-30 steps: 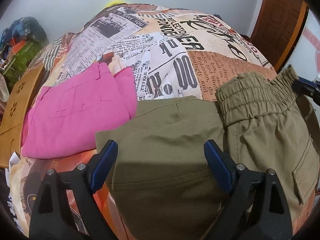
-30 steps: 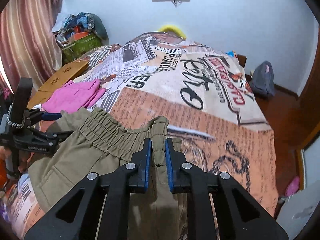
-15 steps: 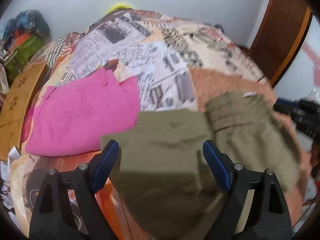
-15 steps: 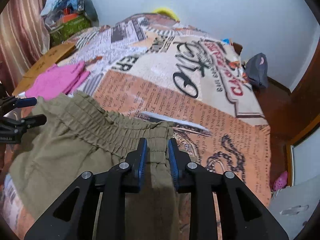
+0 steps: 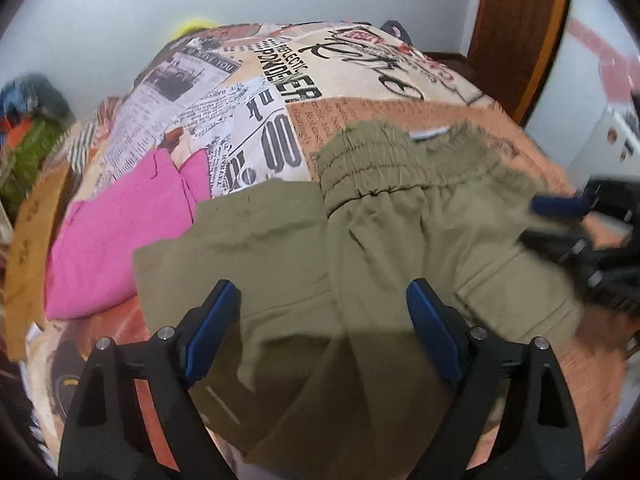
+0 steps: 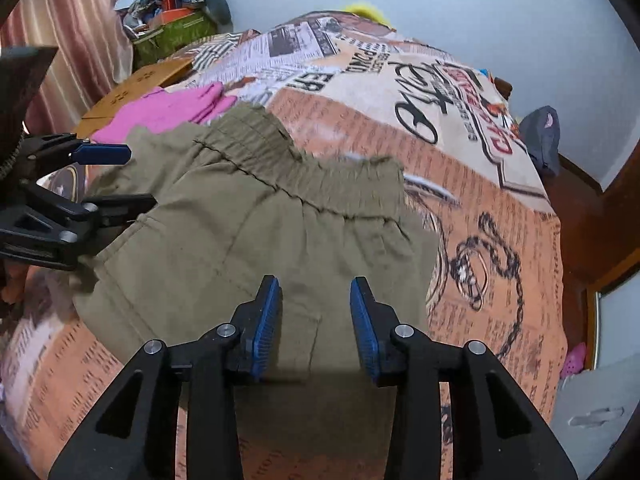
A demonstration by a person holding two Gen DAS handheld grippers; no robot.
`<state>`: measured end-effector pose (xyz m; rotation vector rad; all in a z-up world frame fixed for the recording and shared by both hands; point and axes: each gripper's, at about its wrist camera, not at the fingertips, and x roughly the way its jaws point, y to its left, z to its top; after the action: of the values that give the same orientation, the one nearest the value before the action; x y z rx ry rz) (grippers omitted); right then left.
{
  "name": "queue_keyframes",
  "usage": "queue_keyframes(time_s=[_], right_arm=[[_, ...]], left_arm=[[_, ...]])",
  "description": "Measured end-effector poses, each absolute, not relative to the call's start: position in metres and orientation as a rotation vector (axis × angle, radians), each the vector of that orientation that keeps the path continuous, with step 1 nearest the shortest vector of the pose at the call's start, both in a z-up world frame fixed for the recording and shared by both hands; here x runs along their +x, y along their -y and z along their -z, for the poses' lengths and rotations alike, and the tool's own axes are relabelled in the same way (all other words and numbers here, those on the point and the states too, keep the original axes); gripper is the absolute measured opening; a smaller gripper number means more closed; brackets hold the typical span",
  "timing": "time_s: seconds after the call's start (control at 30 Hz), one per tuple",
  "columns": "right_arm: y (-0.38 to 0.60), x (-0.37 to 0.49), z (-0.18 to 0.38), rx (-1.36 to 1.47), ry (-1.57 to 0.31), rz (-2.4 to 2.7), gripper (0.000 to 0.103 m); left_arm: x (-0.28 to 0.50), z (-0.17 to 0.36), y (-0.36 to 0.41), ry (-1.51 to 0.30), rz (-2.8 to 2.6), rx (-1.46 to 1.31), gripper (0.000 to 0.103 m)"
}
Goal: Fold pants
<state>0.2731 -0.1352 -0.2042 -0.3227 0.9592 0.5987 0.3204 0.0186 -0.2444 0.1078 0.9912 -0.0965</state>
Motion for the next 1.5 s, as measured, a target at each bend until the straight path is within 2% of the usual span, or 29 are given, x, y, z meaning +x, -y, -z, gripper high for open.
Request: queue_keyframes(time_s=[0.27,0.33,0.4,0.57,0.67,0.73,0.8,0.97,1.0,1.07,1.1,1.27,1.37,1.4,1.5], right_arm=[[0.175,0.276,0.193,-0.286,-0.97,-0.505,0.04],[0.184,0.28,0.192,-0.223,-0.981,-0.506,0.054],[0.19,0.285,0.191,-0.154,-0.983,-0.505,0.062],[0.184,0.305,0.209,-0.078,-1.048,-0.541,0.064],[0.18,0.315,0.226,-0.072,-1.091,-0.536,0.064],[0.183,0.319,0.234,-0.033,-1.112,-0.533,0.075],[0.187,0.323,0.24,0.007,-1.132,-0.53,0.082],[0.186,0.326,0.246,0.024,-1.159,-0.56,0.082],[0.184,0.327,0.245,0.015,-1.155,-0.569,0.08],[0.182,0.33,0.245,0.034,-1.171,-0.601,0.069],[0.181,0.332,0.246,0.049,-1.182,-0.605,0.064],[0.177,0.335,0.246,0.051,-1.168,-0.585,0.058],[0.178,0.333,0.242,0.049,-1.152,-0.569,0.047],[0.178,0.333,0.241,0.037,-1.145,-0.56,0.038],[0.179,0.333,0.236,0.024,-1.139,-0.563,0.033]], left_arm=[[0.293,0.223,-0.068,-0.943,0.037,0.057,0.089],[0.292,0.224,-0.084,-0.954,-0.002,0.035,0.089],[0.293,0.23,-0.098,-0.994,0.01,-0.028,0.089],[0.298,0.256,-0.114,-1.077,0.041,-0.175,0.089],[0.299,0.268,-0.116,-1.077,0.05,-0.222,0.093],[0.301,0.272,-0.119,-1.072,0.061,-0.258,0.094],[0.304,0.275,-0.121,-1.075,0.08,-0.288,0.094],[0.312,0.276,-0.116,-1.063,0.13,-0.294,0.091],[0.313,0.275,-0.114,-1.058,0.134,-0.286,0.088],[0.314,0.272,-0.109,-1.046,0.144,-0.268,0.081],[0.315,0.27,-0.108,-1.043,0.15,-0.262,0.072],[0.317,0.264,-0.102,-1.03,0.154,-0.238,0.056],[0.316,0.259,-0.102,-1.017,0.141,-0.225,0.041],[0.315,0.257,-0.103,-1.014,0.141,-0.225,0.034],[0.315,0.253,-0.107,-1.009,0.137,-0.226,0.022]])
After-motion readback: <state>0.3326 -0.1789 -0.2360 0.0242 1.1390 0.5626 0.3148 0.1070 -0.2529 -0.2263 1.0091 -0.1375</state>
